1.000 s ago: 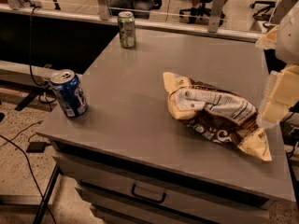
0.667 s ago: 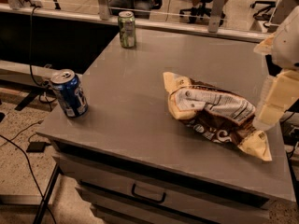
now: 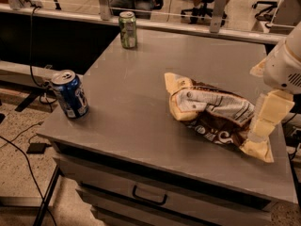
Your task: Move brown chip bag near pepsi can
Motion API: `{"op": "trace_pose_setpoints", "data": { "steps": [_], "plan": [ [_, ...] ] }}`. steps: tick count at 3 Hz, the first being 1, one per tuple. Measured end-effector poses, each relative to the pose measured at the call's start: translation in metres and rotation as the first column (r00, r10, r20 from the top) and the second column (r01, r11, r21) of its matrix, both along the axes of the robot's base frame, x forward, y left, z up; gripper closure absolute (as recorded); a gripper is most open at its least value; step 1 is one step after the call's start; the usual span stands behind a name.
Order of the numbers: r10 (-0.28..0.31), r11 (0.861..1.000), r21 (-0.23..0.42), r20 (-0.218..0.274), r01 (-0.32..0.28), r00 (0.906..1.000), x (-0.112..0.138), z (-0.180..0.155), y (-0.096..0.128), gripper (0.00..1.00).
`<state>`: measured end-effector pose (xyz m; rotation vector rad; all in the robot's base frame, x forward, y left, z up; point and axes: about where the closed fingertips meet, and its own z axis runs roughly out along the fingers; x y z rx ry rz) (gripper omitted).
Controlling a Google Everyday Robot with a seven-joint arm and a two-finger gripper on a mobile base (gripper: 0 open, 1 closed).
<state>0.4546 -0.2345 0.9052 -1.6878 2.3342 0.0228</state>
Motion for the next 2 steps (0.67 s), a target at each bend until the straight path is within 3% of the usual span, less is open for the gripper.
{"op": "trace_pose_setpoints", "data": {
  "steps": [1, 2],
  "plan": [
    [-0.017, 0.999, 0.034, -0.035, 0.018, 0.9992, 0.0018, -0.02, -0.0069, 0.16],
    [-0.019, 0.998, 0.064, -0.06, 0.023, 0.998, 0.0022, -0.0297, -0.0073, 0.4]
  ]
}}
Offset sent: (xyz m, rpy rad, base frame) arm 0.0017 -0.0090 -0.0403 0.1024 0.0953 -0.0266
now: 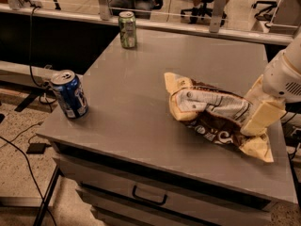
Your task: Move brown chip bag near pepsi can
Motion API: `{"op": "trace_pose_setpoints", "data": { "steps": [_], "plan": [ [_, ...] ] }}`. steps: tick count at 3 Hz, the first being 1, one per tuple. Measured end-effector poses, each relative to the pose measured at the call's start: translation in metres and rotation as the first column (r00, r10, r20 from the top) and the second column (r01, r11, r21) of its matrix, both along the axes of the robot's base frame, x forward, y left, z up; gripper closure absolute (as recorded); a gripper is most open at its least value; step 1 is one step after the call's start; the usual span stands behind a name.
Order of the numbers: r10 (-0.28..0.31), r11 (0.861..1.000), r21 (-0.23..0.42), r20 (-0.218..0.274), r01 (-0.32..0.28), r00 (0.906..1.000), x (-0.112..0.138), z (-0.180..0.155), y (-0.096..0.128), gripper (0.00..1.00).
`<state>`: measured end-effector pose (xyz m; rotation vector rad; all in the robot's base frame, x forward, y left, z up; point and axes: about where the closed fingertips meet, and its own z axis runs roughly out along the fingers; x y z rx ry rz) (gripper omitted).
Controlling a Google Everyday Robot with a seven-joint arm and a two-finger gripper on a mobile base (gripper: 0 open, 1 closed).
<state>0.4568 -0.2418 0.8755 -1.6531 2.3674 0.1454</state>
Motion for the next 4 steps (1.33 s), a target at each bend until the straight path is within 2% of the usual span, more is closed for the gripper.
{"op": "trace_pose_setpoints", "data": {
  "steps": [1, 2, 3, 4],
  "plan": [
    [0.012, 0.999, 0.051, -0.017, -0.012, 0.9998, 0.0, 0.003, 0.005, 0.7],
    [0.02, 0.995, 0.097, -0.026, -0.018, 0.9995, 0.001, 0.012, 0.01, 0.95],
    [0.006, 0.992, 0.125, -0.026, -0.003, 0.9996, 0.007, 0.033, 0.013, 1.0],
    [0.004, 0.986, 0.169, -0.025, 0.001, 0.9997, 0.015, 0.051, 0.024, 1.0]
  ]
}}
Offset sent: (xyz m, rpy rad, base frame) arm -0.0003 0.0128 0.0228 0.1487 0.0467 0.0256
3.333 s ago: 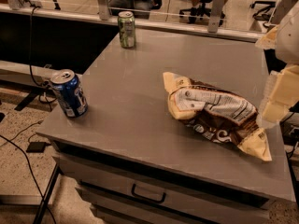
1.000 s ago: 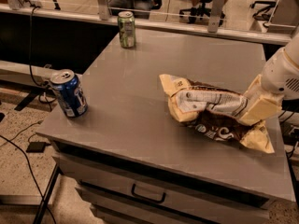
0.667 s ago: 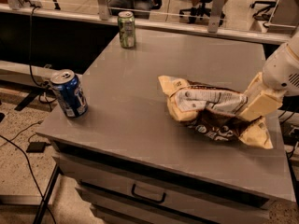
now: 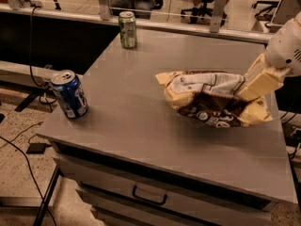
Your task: Move brown chip bag near pepsi can
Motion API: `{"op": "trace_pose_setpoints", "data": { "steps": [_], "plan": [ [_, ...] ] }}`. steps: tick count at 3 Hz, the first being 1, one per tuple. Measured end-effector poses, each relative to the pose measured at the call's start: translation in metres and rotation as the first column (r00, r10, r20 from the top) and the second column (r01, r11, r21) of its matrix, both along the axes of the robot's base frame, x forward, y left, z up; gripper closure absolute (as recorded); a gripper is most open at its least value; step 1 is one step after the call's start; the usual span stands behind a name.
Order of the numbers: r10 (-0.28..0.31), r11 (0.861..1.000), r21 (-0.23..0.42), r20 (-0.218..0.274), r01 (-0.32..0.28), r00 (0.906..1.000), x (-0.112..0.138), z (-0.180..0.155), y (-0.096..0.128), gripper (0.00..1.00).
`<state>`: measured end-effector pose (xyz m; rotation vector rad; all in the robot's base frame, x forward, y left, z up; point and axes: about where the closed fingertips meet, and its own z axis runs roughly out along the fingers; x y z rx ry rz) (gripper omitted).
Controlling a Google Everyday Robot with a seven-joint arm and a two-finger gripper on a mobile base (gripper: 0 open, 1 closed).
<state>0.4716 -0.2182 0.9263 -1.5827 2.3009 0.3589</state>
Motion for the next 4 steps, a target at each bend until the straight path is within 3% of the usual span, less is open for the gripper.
{"op": "trace_pose_setpoints", "data": {
  "steps": [1, 4],
  "plan": [
    [-0.01, 0.998, 0.06, 0.016, 0.009, 0.9998, 0.004, 0.009, 0.013, 1.0],
    [0.026, 0.999, 0.036, 0.146, -0.031, 0.989, 0.008, 0.018, 0.094, 1.0]
  ]
}}
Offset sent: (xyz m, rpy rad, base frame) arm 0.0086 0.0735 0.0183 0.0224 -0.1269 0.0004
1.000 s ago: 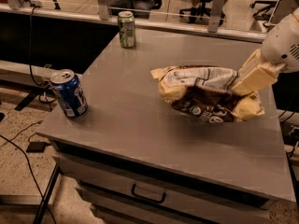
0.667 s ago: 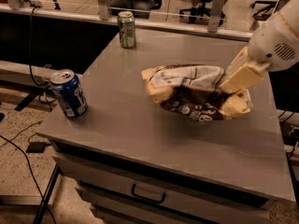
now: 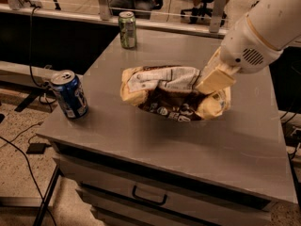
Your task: Move brown chip bag near pepsi can
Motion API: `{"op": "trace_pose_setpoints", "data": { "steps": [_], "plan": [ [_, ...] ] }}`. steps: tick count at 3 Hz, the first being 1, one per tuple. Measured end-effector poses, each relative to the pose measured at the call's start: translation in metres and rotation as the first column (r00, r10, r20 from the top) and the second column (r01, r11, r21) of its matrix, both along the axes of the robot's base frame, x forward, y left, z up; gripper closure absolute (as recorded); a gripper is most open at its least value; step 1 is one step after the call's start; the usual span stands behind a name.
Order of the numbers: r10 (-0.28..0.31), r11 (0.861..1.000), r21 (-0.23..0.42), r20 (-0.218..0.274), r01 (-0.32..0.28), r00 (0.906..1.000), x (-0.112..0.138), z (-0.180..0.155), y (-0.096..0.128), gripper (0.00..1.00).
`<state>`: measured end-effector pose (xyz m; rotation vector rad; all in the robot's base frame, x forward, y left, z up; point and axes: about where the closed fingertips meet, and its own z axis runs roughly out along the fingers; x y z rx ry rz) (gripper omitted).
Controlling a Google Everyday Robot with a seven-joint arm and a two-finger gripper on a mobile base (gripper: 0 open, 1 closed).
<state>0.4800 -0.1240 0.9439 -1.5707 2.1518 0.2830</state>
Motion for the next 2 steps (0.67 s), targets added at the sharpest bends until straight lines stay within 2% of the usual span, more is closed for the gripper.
{"op": "trace_pose_setpoints", "data": {
  "steps": [2],
  "plan": [
    [0.043, 0.999, -0.01, 0.043, -0.043, 0.9981, 0.003, 0.003, 0.045, 1.0]
  ]
}}
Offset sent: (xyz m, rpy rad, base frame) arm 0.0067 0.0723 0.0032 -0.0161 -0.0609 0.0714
